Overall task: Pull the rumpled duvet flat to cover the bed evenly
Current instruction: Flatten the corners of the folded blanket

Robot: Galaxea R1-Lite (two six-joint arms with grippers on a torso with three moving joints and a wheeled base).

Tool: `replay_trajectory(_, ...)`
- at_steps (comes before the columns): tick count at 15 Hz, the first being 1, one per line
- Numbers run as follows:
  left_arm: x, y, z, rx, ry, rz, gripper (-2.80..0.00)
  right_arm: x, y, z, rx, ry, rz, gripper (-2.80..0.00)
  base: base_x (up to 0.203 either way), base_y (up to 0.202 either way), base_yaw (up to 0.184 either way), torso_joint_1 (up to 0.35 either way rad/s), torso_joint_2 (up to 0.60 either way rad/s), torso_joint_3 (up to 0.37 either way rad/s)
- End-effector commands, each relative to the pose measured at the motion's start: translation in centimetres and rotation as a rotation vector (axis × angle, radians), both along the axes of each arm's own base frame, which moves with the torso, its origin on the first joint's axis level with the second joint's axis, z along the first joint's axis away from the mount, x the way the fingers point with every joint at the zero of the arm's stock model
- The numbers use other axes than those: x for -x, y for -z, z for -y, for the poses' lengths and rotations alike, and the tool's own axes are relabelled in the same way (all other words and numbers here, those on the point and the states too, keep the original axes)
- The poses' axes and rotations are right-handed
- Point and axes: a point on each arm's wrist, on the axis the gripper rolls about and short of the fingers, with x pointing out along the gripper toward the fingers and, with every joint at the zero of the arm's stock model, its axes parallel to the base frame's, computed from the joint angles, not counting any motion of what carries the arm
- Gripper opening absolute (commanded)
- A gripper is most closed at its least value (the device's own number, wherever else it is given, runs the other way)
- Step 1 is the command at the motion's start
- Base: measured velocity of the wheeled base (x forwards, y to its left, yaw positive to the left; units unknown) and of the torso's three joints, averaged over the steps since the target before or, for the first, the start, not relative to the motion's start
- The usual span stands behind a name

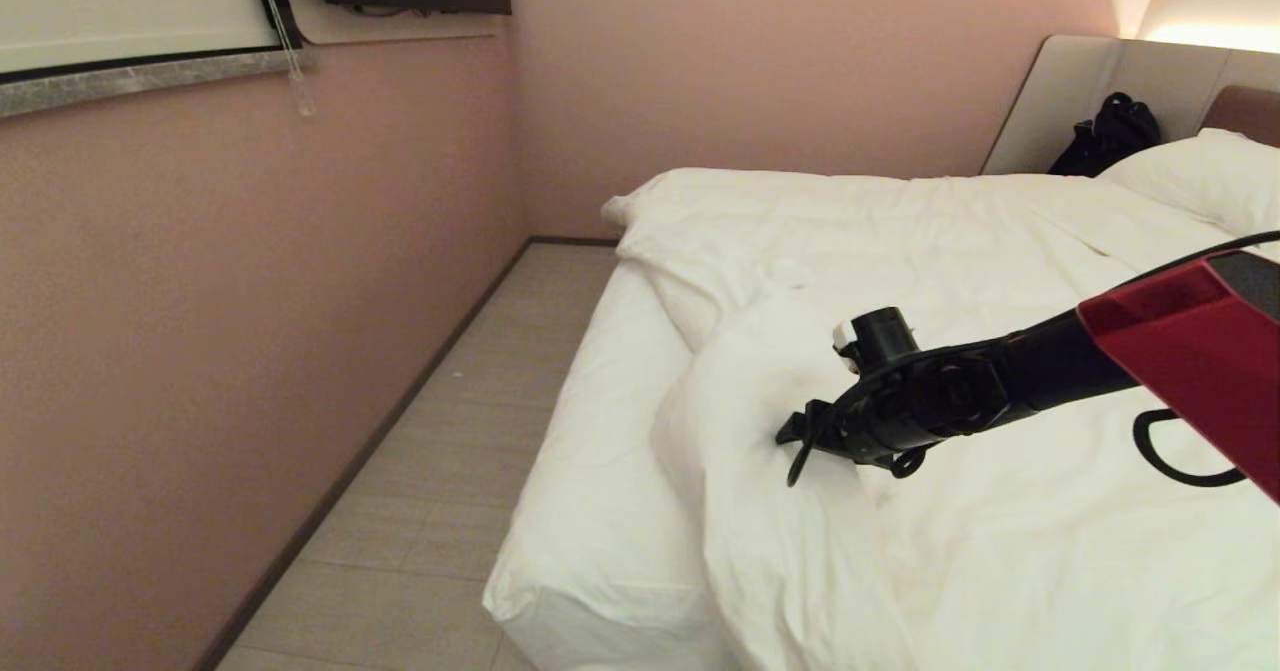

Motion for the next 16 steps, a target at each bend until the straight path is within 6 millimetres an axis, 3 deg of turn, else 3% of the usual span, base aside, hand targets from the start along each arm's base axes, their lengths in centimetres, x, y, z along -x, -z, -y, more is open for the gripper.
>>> replay_trajectory(1, 0.0, 0.0, 0.0, 0.0, 0.0, 0.0, -2.8, -1.2, 2.9, -0.5, 0.009, 0.008, -0.049, 0.0, 0.0, 0.0, 0.0, 0.0, 0.0, 0.0)
replay_trajectory(4, 0.0, 0.0, 0.0, 0.0, 0.0, 0.0, -2.8, -2.3, 4.9, -1.2, 0.014, -0.002, -0.065, 0.0, 0.0, 0.0, 0.0, 0.0, 0.0, 0.0)
replay_trajectory(5, 0.0, 0.0, 0.0, 0.0, 0.0, 0.001, -2.8, -2.3, 5.0, -1.4, 0.011, -0.005, -0.067, -2.8, 0.0, 0.0, 0.0, 0.0, 0.0, 0.0)
replay_trajectory(10, 0.0, 0.0, 0.0, 0.0, 0.0, 0.0, -2.8, -1.9, 3.2, -1.7, -0.018, -0.022, -0.038, -2.8, 0.0, 0.0, 0.0, 0.0, 0.0, 0.0)
replay_trajectory(16, 0.0, 0.0, 0.0, 0.0, 0.0, 0.0, -2.8, 2.4, -3.1, -3.7, -0.075, -0.122, 0.045, -2.8, 0.0, 0.0, 0.0, 0.0, 0.0, 0.0)
